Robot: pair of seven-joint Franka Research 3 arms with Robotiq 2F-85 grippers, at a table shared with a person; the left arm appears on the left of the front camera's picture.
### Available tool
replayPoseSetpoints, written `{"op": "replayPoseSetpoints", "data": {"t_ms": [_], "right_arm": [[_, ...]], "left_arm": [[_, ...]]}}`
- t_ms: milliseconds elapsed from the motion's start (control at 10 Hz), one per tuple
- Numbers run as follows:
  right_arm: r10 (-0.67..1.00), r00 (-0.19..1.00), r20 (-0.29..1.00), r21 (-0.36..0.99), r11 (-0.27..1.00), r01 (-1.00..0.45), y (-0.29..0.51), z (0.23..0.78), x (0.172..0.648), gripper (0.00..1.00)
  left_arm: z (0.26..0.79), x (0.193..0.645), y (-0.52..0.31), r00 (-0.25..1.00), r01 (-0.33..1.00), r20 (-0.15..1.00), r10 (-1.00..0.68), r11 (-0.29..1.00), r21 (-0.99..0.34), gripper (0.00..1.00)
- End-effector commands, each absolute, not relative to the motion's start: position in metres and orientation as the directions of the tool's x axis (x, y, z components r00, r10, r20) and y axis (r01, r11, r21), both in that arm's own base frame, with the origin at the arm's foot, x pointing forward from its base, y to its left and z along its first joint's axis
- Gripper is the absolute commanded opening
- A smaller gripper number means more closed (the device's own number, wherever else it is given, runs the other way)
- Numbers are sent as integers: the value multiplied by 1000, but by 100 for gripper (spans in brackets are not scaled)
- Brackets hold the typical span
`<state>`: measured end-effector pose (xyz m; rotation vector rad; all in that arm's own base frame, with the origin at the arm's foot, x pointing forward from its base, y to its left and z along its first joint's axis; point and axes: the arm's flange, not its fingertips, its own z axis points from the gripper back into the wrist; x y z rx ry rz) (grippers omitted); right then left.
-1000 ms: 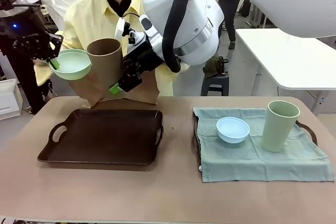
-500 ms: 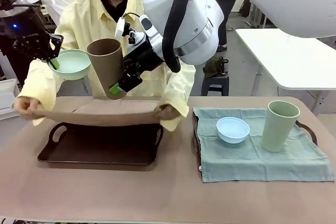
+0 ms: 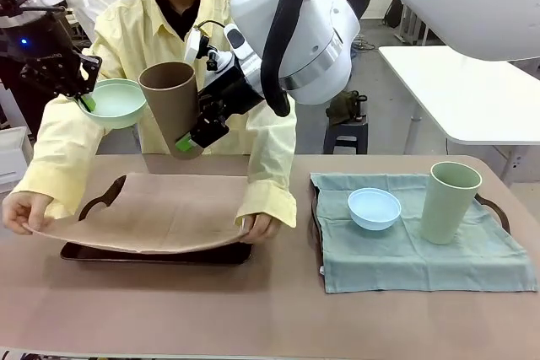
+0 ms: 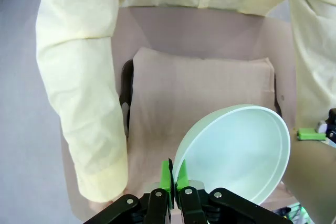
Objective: Set up a tray with a mat and arrange the tableware.
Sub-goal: Place the Picnic Bowl and Reusable plastic cup back onto the Handle tray in front of the human's position.
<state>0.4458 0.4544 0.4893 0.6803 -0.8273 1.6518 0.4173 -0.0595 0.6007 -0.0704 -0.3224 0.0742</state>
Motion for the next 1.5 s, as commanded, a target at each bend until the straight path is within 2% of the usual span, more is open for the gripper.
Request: {"op": "replayPoseSetpoints", "data": {"t_ms": [0,1400], "right_arm": [[565,-229,793,-173,-152,-973,455,490,447,22],[565,-229,793,-173,-152,-973,455,490,447,22]], "left_arm": [[601,420,-61,942,-49,328,73,996,-80,0],[601,420,-61,942,-49,328,73,996,-80,0]]}}
